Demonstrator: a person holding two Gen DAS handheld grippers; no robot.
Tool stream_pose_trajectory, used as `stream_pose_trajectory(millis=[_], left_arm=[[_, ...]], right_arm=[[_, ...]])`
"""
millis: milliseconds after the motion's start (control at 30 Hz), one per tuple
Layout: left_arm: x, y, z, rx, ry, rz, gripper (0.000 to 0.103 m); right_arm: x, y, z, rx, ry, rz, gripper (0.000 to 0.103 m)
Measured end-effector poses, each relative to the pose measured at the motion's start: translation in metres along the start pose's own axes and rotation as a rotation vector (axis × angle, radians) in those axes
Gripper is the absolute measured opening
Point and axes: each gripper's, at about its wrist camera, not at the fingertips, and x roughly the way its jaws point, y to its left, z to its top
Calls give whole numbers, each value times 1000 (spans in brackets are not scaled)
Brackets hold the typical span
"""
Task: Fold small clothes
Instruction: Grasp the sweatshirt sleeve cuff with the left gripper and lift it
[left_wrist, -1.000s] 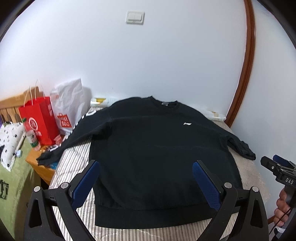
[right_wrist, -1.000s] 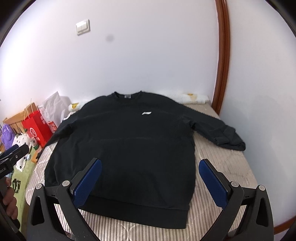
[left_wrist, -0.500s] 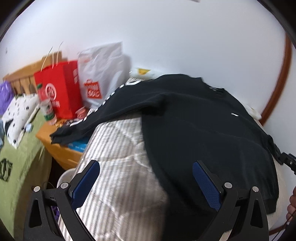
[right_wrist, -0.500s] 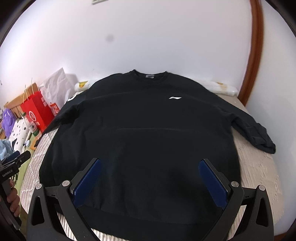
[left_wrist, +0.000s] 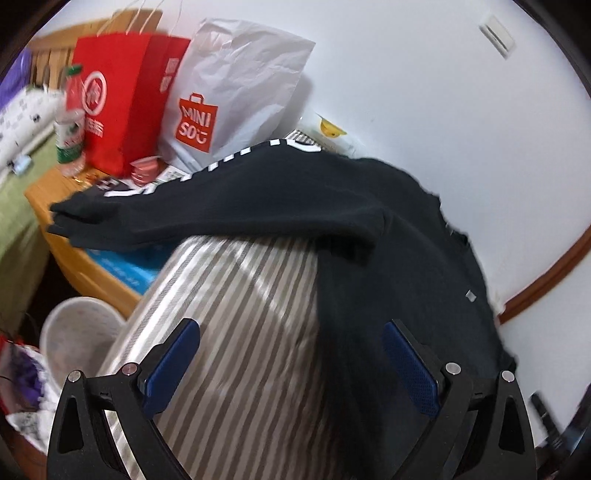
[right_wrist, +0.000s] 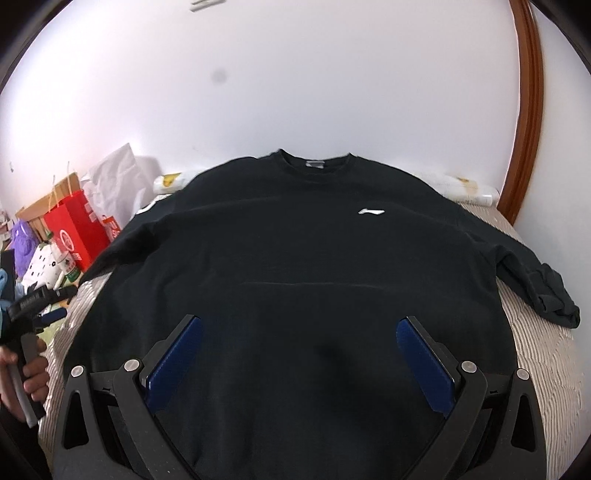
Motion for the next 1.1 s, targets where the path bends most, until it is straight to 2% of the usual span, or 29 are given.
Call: stream_pose_trajectory(millis=[133, 200, 333, 433, 467, 500, 633, 667, 700, 767, 900, 1000, 1100], left_arm=[[22, 8, 20, -108, -10, -77, 98], [30, 11, 26, -148, -20, -84, 96], [45, 14, 40, -219, -79, -54, 95], [54, 12, 52, -231, -107, -14, 91], [56, 11, 55, -227, -113, 2, 89], [58, 10, 57, -224, -122, 31, 78], [64, 7, 68, -180, -162, 166, 46], [63, 6, 72, -167, -176, 204, 29], [61, 6, 76, -161, -183, 221, 19], [54, 5, 85, -161, -200, 210, 11], [28, -23, 103, -96, -274, 222, 9], [10, -66, 115, 14, -327, 188, 8], [4, -117, 119, 134, -335, 144, 8]], right_arm=[[15, -15, 4, 25, 20, -2, 103], [24, -23, 8, 21, 36, -8, 103], [36, -37, 12, -3, 42, -17, 103], [45, -48, 16, -10, 40, -16, 103], [48, -53, 16, -6, 43, -8, 103], [51, -57, 17, 1, 46, 0, 103], [57, -73, 15, 31, 60, 26, 103], [58, -78, 14, 37, 62, 31, 103], [57, -81, 13, 42, 62, 34, 103], [56, -90, 9, 57, 61, 46, 103], [49, -105, 6, 75, 48, 60, 103], [41, -113, 4, 75, 26, 65, 103], [34, -120, 2, 73, 5, 66, 103]])
